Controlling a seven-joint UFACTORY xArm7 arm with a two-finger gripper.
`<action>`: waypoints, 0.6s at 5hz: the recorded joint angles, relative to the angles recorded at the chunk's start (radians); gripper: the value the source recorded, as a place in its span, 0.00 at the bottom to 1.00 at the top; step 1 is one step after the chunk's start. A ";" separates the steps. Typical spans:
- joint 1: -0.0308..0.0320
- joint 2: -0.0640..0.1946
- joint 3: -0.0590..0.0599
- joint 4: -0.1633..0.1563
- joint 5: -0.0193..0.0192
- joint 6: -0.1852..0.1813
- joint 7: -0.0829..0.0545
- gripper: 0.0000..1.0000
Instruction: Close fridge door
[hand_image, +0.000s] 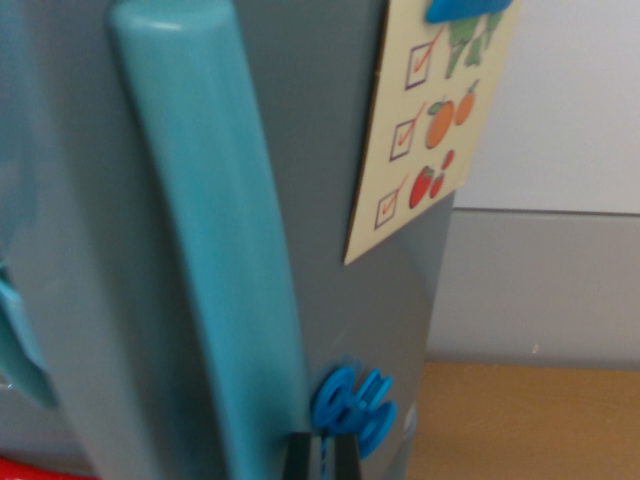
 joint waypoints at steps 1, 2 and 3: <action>0.0000 0.066 0.001 0.041 0.0000 -0.001 0.000 1.00; 0.0000 0.066 0.001 0.041 0.0000 -0.001 0.000 1.00; 0.0000 0.118 0.017 0.087 0.0000 -0.001 0.000 1.00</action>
